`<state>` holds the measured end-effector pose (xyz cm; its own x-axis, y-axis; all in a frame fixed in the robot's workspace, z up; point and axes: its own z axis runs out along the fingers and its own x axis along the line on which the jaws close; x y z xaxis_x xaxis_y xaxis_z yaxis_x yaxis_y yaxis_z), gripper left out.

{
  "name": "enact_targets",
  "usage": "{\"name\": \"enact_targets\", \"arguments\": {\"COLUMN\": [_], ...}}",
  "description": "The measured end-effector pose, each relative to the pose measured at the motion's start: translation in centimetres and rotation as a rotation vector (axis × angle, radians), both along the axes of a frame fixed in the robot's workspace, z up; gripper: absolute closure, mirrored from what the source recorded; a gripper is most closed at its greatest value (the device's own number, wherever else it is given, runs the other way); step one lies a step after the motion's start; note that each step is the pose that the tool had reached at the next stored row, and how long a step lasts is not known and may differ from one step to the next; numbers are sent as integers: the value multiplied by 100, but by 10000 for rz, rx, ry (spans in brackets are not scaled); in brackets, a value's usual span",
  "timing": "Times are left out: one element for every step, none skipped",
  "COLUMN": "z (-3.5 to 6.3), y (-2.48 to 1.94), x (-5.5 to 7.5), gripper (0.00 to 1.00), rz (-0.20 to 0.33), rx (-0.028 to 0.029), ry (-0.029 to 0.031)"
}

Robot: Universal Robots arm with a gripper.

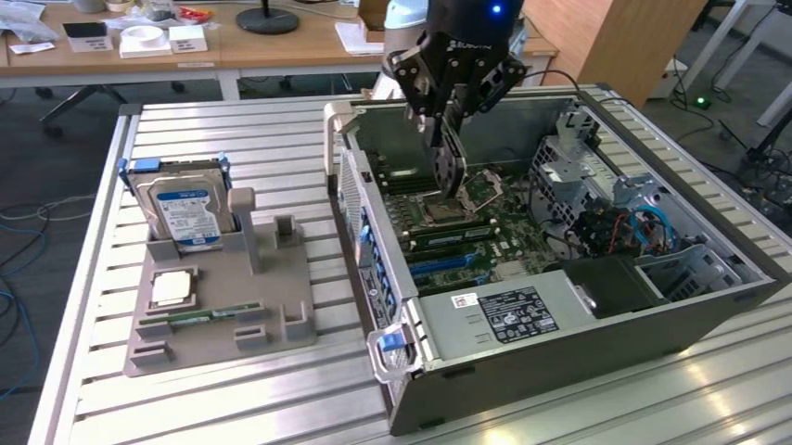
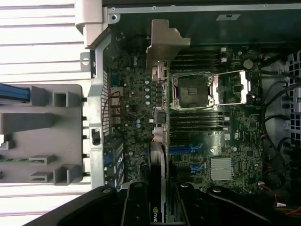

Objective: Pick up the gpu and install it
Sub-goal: 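Pick up the gpu and move the gpu toward the slot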

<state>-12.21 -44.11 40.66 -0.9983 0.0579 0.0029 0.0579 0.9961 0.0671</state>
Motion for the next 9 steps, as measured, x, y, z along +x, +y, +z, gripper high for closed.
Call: {"name": "enact_targets", "arguments": {"z": [0, 0, 0, 0, 0, 0, 0, 0, 0], "y": [0, 0, 0, 0, 0, 0, 0, 0, 0], "x": [31, 64, 99, 134, 169, 205, 240, 276, 310], "gripper": [74, 74, 74, 74, 74, 74, 74, 74, 74], "rz": [1, 1, 0, 0, 0, 1, 0, 0, -1], "rx": [4, 9, 14, 19, 24, 29, 34, 39, 43], "ry": [0, 0, 0, 0, 0, 0, 0, -1, 0]}}
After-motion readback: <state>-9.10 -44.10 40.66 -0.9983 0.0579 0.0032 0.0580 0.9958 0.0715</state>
